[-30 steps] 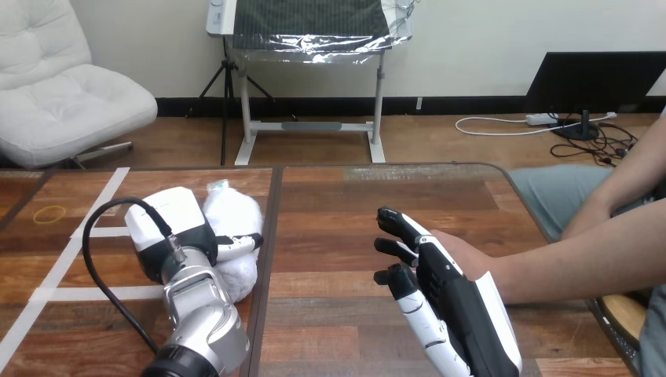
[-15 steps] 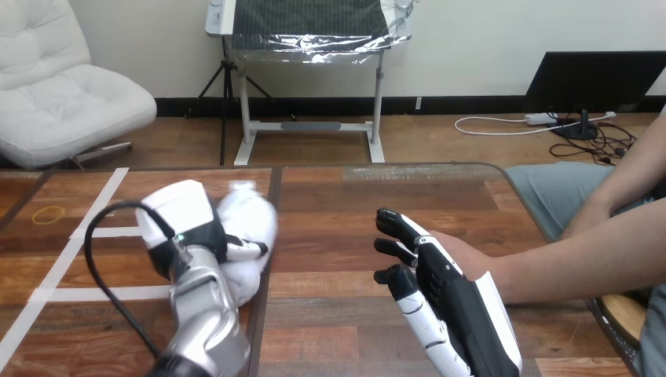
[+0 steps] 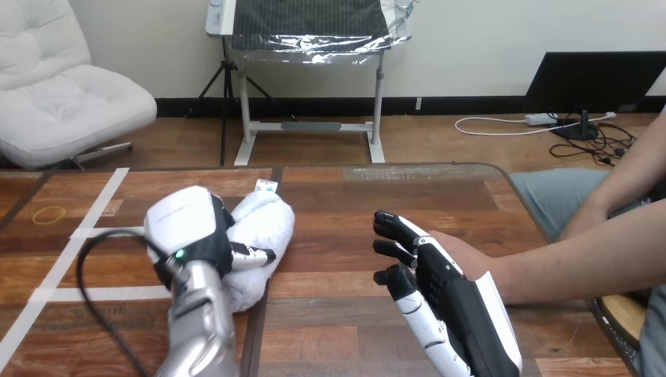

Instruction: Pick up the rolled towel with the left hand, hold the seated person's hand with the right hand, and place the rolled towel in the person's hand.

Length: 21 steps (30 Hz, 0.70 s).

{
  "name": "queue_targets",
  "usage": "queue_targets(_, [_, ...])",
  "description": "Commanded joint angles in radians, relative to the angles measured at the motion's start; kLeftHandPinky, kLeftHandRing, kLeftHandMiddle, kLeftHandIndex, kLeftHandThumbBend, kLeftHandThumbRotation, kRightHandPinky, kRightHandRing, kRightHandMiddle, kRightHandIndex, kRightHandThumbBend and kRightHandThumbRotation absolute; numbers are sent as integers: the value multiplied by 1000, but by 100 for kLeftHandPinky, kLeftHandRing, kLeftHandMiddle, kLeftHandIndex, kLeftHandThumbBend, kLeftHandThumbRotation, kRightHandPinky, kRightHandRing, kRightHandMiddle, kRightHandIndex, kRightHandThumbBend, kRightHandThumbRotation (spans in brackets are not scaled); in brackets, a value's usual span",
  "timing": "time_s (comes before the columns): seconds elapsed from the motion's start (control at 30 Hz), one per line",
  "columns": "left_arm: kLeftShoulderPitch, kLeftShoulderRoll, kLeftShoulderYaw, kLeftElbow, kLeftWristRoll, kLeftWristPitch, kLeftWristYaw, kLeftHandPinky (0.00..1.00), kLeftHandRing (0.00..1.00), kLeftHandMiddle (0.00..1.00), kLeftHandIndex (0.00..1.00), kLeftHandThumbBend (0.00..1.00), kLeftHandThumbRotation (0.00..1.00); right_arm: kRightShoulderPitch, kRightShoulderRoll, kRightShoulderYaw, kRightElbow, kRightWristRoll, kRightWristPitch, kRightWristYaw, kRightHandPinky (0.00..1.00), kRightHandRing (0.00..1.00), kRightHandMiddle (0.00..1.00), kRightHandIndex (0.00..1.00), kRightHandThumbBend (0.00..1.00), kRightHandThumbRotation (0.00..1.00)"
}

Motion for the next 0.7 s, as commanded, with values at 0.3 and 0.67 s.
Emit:
queue_targets(0.3, [106, -15, 90, -104, -114, -199, 59, 24, 31, 40, 47, 68, 0, -57, 19, -18, 9, 16, -33, 5, 68, 82, 85, 83, 57, 85])
queue_targets(0.67, [159, -28, 125, -165, -148, -278, 83, 26, 33, 42, 48, 66, 1, -62, 22, -20, 15, 18, -35, 8, 68, 82, 85, 83, 58, 84])
